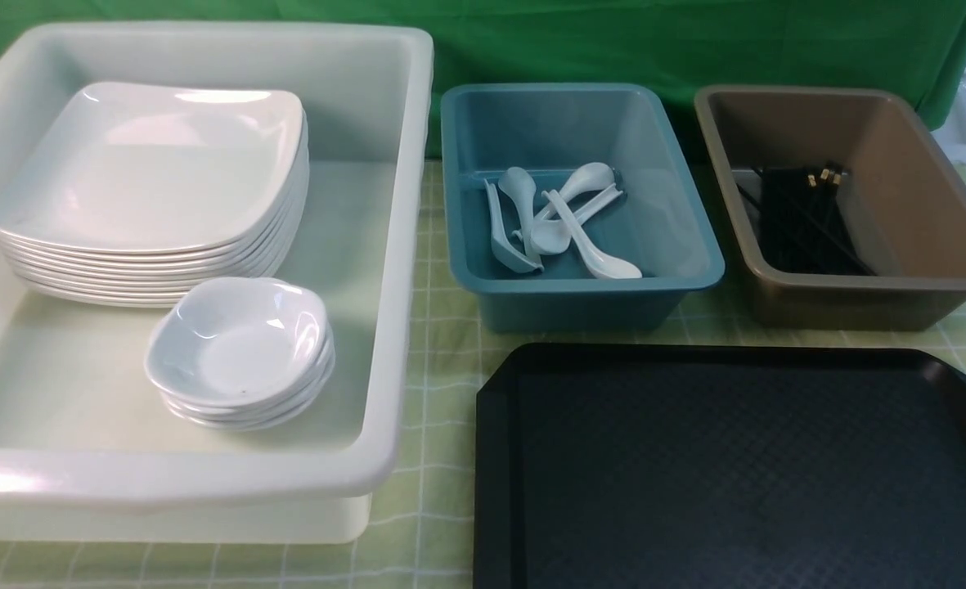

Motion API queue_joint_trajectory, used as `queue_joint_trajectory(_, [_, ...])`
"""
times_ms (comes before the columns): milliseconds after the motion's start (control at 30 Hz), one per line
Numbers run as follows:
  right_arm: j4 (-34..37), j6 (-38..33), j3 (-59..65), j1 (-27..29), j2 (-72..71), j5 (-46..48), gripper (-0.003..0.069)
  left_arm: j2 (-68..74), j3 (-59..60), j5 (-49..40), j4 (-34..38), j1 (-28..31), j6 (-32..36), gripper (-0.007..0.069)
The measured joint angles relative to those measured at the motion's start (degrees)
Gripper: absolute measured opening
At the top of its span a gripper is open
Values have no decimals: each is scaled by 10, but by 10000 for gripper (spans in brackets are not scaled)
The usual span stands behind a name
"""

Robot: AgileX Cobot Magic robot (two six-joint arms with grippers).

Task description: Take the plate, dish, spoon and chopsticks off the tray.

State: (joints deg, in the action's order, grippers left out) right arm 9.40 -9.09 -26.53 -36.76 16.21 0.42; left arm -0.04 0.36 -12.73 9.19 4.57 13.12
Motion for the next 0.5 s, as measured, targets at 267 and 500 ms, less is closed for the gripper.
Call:
queue_joint_trajectory(267, [2, -58, 78, 124, -39, -8, 235, 0, 0, 1, 0, 0, 0, 16])
queue_joint_trajectory(500, [2, -56, 241, 338, -80, 1, 235, 0, 0, 1, 0, 0, 0, 20])
